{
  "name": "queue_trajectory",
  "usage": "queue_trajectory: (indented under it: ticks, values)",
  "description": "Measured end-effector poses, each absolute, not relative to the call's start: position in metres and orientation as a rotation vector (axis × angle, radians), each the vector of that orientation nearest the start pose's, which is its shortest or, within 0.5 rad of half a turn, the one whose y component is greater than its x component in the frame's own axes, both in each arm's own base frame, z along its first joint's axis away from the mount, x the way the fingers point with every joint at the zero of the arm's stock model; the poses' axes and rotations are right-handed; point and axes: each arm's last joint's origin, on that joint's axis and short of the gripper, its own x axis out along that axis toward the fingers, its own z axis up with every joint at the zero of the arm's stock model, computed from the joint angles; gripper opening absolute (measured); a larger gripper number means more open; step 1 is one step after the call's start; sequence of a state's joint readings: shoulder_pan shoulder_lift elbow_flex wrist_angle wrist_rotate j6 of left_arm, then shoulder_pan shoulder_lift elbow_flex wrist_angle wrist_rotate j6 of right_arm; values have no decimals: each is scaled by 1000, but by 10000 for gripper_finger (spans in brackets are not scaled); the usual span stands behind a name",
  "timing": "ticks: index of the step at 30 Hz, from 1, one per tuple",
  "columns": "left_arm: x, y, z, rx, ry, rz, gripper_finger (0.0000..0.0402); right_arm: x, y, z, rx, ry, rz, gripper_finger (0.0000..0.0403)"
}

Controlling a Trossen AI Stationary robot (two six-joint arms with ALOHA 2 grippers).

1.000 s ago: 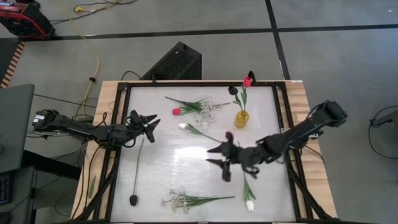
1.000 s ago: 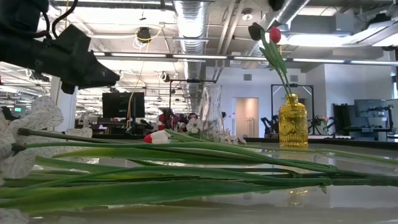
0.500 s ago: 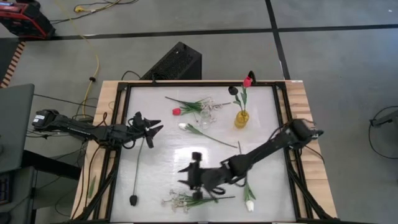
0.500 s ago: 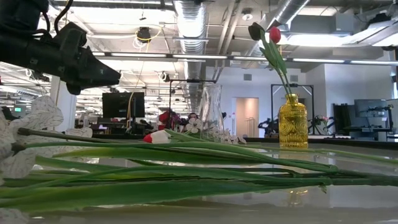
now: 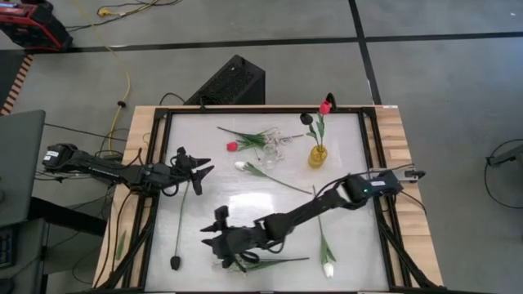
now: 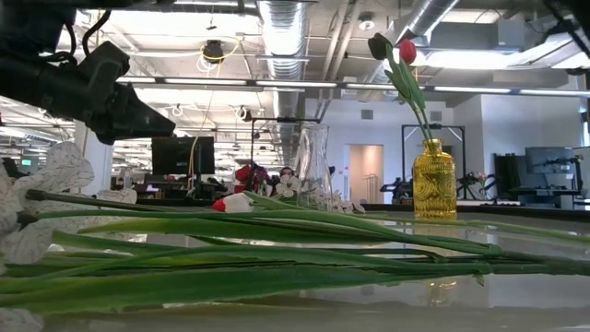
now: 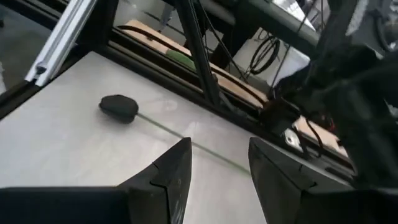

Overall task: Sort flowers into vase by color
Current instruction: Put the black flower into the yellow vase

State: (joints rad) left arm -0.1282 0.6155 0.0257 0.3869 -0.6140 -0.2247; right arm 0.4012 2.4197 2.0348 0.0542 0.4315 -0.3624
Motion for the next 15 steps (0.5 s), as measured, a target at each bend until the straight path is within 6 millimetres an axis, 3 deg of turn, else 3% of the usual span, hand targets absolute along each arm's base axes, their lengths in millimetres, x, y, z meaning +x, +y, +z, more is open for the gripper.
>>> queue_trajectory:
  ticks: [4, 7, 11, 15]
  values:
    - [132, -1, 147, -147, 175, 480, 133, 531, 198, 207, -509, 362, 65, 184]
    - [134, -3, 150, -203, 248, 436, 133, 529, 188, 218, -512, 467, 77, 184]
    - [140, -6, 179, -247, 357, 373, 133, 516, 177, 242, -490, 588, 69, 184]
    - [139, -9, 209, -335, 551, 323, 133, 491, 173, 259, -461, 752, 68, 184]
